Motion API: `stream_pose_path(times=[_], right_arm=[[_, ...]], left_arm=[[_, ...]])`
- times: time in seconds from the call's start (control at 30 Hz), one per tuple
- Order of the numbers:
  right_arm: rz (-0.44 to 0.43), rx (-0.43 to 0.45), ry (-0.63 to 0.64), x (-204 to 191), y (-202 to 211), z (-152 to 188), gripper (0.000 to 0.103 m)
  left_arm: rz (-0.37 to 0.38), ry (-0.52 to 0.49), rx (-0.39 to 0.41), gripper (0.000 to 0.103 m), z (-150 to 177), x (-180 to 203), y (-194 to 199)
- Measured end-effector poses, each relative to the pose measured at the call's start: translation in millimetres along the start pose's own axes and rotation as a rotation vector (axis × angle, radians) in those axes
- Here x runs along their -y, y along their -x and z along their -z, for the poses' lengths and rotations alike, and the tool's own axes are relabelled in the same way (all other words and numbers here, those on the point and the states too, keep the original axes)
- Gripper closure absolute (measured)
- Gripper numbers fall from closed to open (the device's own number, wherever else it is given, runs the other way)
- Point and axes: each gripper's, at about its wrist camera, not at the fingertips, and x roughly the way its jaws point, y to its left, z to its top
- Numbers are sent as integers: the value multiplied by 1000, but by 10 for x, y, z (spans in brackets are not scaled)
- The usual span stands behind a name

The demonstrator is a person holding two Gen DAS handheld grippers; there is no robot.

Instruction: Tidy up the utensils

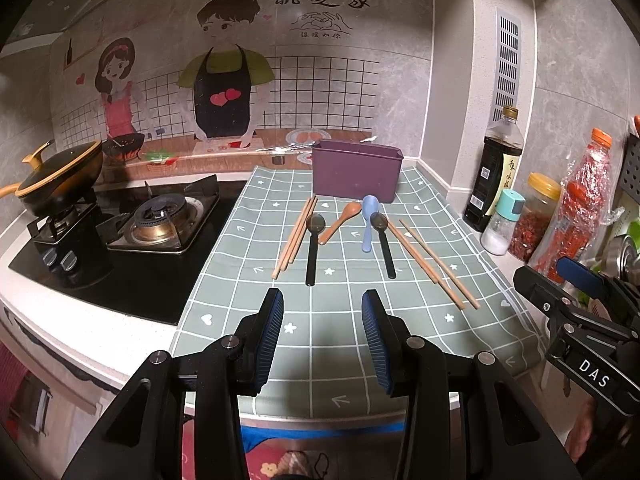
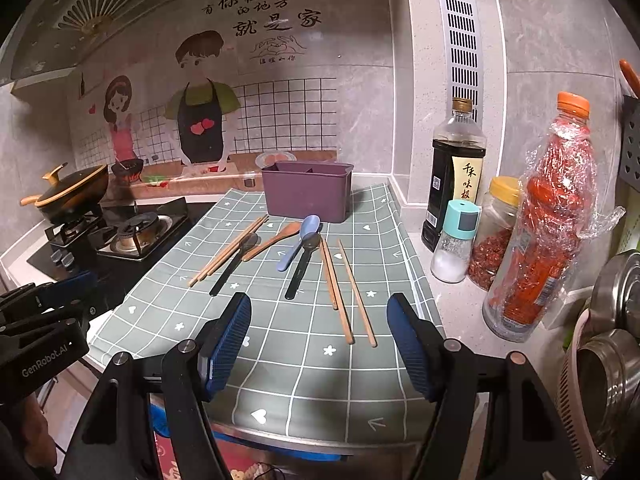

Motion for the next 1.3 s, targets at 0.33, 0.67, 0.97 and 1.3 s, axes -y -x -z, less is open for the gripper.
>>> stream_pose_path(times=[0.33,0.67,0.97,1.3], right_arm=[[-3,-2,-1,-30,44,1,35],[-4,-3,-6,-21,37,11,35],[-5,-1,-7,-10,38,15,35],[-5,-2,-8,-10,36,19,35]], left_arm=[[0,2,1,61,13,17,-7],[0,1,0,61,43,37,17],[-1,2,2,61,29,20,6],[5,2,0,61,39,24,15]])
